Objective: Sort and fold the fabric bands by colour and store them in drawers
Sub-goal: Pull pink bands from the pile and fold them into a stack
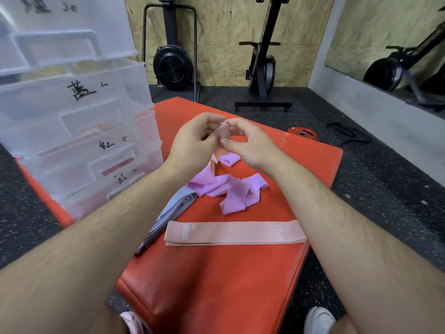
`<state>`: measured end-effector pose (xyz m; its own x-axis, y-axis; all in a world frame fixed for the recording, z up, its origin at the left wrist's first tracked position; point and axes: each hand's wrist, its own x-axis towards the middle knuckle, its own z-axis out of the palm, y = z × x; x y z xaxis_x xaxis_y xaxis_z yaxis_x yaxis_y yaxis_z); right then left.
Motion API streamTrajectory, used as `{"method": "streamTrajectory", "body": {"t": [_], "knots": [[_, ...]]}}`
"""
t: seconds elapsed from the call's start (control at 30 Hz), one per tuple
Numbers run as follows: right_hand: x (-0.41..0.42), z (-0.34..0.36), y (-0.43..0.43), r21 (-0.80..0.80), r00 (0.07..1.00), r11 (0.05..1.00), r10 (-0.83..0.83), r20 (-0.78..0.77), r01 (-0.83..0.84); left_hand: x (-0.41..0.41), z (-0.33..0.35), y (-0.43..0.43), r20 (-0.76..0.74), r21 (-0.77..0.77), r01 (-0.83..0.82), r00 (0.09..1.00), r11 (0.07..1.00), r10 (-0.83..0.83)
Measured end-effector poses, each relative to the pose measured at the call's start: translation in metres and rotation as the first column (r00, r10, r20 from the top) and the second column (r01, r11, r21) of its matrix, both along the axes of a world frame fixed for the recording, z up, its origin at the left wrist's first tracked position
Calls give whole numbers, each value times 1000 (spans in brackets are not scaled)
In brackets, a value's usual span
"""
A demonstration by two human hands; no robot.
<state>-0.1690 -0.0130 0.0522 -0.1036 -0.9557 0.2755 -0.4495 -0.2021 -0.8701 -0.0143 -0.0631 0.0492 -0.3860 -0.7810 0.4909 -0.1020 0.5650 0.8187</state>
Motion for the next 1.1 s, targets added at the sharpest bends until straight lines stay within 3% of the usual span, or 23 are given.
{"method": "streamTrajectory", "body": {"t": [0.2, 0.33, 0.77, 1.1], "knots": [[7, -2, -4, -35, 995, 997, -64, -80, 61, 6, 5, 9, 65, -83, -77, 994, 994, 82], [8, 1, 2, -17, 994, 999, -46, -102, 44, 11, 16, 13, 84, -51, -98, 991, 994, 102], [-6, 27, 30, 78, 991, 988, 128, 43, -131, 14, 38, 27, -225, 59, 59, 973, 996, -44], [2, 37, 54, -22, 992, 993, 114, 59, -113, 20, 44, 50, -151, 111, 117, 984, 987, -100]]}}
